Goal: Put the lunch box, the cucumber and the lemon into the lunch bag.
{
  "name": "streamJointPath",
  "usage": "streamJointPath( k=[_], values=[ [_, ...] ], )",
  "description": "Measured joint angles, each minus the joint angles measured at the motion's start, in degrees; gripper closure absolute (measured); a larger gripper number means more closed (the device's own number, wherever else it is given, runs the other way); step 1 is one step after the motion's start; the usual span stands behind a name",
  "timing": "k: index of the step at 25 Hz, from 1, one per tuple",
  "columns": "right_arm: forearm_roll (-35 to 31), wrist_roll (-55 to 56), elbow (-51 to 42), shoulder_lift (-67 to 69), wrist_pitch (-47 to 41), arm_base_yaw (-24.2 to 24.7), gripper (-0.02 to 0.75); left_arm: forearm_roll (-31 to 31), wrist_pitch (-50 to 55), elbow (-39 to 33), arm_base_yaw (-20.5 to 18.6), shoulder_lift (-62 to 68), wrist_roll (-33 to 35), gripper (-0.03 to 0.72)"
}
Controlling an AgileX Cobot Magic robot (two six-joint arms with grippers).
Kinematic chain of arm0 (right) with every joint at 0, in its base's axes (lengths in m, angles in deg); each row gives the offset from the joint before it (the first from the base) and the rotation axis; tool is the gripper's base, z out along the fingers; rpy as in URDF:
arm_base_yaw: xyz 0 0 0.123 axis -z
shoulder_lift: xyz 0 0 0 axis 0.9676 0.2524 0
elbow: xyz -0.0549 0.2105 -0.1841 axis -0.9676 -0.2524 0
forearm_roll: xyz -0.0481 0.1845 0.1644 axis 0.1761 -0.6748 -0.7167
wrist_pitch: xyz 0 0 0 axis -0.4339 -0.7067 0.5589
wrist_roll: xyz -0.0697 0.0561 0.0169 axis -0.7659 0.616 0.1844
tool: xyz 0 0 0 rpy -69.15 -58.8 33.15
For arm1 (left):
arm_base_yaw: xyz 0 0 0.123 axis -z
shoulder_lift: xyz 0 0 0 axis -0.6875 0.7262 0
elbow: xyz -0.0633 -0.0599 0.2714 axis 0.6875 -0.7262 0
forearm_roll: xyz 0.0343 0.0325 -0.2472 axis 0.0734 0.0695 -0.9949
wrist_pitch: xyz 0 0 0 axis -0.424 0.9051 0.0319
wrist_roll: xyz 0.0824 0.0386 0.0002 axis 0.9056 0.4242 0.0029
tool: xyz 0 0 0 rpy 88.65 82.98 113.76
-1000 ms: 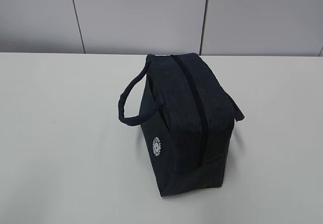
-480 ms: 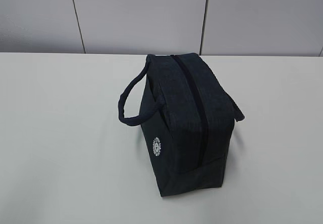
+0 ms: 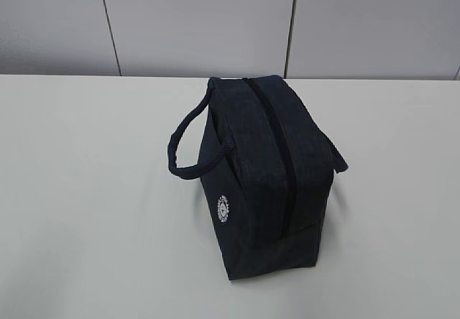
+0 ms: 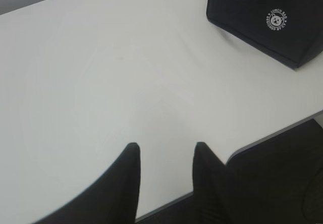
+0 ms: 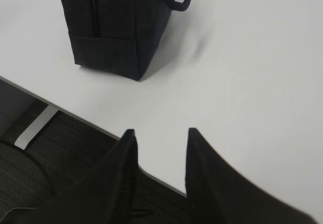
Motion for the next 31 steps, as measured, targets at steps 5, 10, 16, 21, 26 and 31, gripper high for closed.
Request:
streamJointPath(
  k=[5,10,16,21,26,31],
  values=[
    [0.0,0.1,0.0,0.0,0.1,1.9,0.497,0.0,0.0,0.0,-0.5,0.0,0.0,0.452],
    [0.0,0.1,0.0,0.0,0.2,13.9,0.497,0.0,-0.1,0.0,-3.7,0.0,0.0,0.451],
    [0.0,0.1,0.0,0.0,0.2,23.7,0.497,0.0,-0.2,0.0,-10.7,0.0,0.0,0.452],
    [0.0,0.1,0.0,0.0,0.3,25.4,0.498,0.0,-0.4,0.0,-11.8,0.0,0.0,0.451],
    [0.0,0.1,0.0,0.0,0.3,25.5,0.498,0.0,-0.4,0.0,-11.8,0.0,0.0,0.451],
    [0.0,0.1,0.0,0.0,0.3,25.5,0.498,0.0,-0.4,0.0,-11.8,0.0,0.0,0.452]
  ],
)
